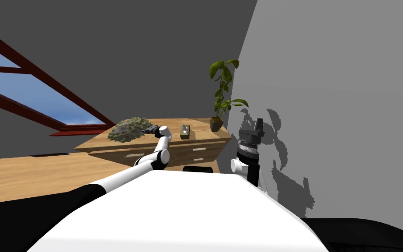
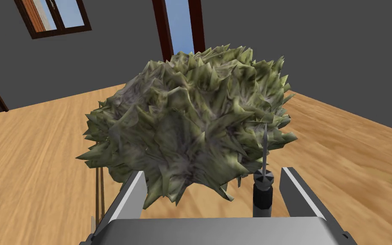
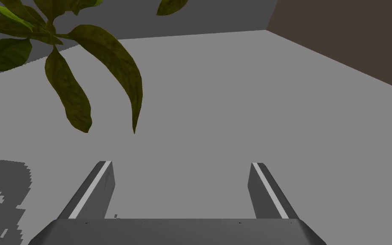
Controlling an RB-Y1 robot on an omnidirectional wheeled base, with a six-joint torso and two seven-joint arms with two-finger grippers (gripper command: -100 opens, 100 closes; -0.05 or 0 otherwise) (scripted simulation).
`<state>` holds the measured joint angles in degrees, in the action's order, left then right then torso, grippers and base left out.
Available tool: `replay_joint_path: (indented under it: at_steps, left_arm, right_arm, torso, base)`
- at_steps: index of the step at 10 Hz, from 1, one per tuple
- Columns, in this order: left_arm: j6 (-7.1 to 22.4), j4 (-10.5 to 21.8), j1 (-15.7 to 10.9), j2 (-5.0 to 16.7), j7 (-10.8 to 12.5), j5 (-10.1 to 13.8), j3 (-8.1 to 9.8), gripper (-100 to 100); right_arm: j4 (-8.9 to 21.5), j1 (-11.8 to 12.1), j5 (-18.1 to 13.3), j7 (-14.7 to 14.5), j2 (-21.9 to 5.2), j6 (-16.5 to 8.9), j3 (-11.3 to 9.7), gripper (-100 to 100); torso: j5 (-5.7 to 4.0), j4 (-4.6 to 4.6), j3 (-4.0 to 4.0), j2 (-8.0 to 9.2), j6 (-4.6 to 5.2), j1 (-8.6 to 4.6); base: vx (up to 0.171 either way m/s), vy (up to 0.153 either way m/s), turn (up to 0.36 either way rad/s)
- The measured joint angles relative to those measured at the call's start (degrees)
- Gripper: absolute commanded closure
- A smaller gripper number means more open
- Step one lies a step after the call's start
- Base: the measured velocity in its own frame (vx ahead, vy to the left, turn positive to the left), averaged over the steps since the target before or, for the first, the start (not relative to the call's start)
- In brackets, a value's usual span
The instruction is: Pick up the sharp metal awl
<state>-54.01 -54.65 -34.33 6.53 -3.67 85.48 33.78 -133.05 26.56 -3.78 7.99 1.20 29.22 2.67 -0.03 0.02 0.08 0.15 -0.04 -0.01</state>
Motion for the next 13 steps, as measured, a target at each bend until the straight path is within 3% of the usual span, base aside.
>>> replay_joint_path:
  at_steps: [7, 13]
  left_arm:
    - [-9.3, 2.5, -5.8, 1.5, -5.2, 8.6, 5.3, -100]
    - [-17.9, 5.3, -11.6, 4.3, -9.3, 17.8, 9.87, -100]
  right_arm:
    - [0.0, 0.0, 0.0, 0.0, 0.0, 0.0, 0.0, 0]
    - [0.0, 0.0, 0.0, 0.0, 0.0, 0.0, 0.0, 0]
  torso:
    - [0.05, 0.0, 0.01, 0.01, -0.04, 0.22]
    - [0.07, 0.01, 0.01, 0.02, -0.03, 0.34]
  base:
    - [-0.026, 0.028, -0.105]
    - [-0.039, 0.075, -0.167]
